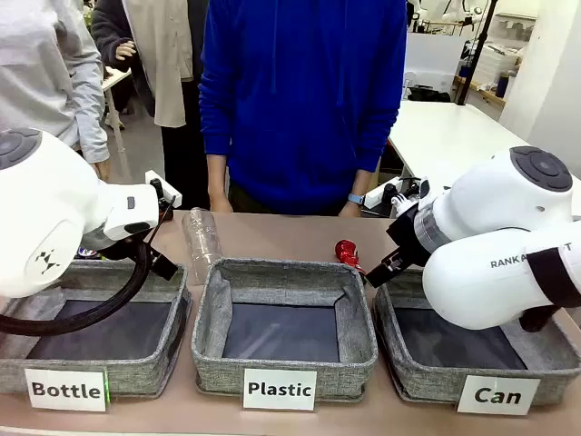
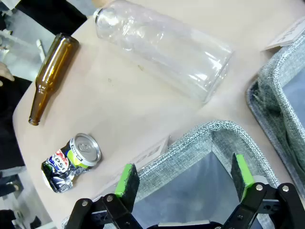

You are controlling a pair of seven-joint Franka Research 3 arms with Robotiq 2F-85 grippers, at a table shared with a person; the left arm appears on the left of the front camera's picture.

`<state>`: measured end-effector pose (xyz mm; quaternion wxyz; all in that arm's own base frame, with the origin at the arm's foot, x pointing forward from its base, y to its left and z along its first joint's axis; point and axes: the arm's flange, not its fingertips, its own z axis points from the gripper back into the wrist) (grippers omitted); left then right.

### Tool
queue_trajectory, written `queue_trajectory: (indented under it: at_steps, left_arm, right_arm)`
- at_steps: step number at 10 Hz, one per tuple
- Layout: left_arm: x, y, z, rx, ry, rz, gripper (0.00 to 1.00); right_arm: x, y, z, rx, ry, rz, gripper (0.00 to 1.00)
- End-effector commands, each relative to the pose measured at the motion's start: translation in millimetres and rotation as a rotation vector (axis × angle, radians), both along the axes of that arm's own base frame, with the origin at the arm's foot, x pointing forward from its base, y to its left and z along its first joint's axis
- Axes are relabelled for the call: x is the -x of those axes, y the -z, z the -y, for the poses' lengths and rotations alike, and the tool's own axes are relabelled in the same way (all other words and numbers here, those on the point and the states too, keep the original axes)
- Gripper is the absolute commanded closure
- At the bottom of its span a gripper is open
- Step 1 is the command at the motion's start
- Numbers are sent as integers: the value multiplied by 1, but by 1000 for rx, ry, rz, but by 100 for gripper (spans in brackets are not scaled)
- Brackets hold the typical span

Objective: Sort the can waste into the basket.
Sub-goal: Pick up the can waste from the table and place it in the right Fabric basket.

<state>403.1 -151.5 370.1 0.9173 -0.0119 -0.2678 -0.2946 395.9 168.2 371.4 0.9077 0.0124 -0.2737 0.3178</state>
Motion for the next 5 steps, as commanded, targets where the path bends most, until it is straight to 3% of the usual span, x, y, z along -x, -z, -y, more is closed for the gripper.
queue_trajectory:
  at_steps: [1, 5]
  left_arm:
    - [0, 0, 0, 0, 0, 0, 0]
    - [0, 0, 0, 0, 0, 0, 0]
  right_arm:
    - [0, 0, 0, 0, 0, 0, 0]
    - [0, 0, 0, 0, 0, 0, 0]
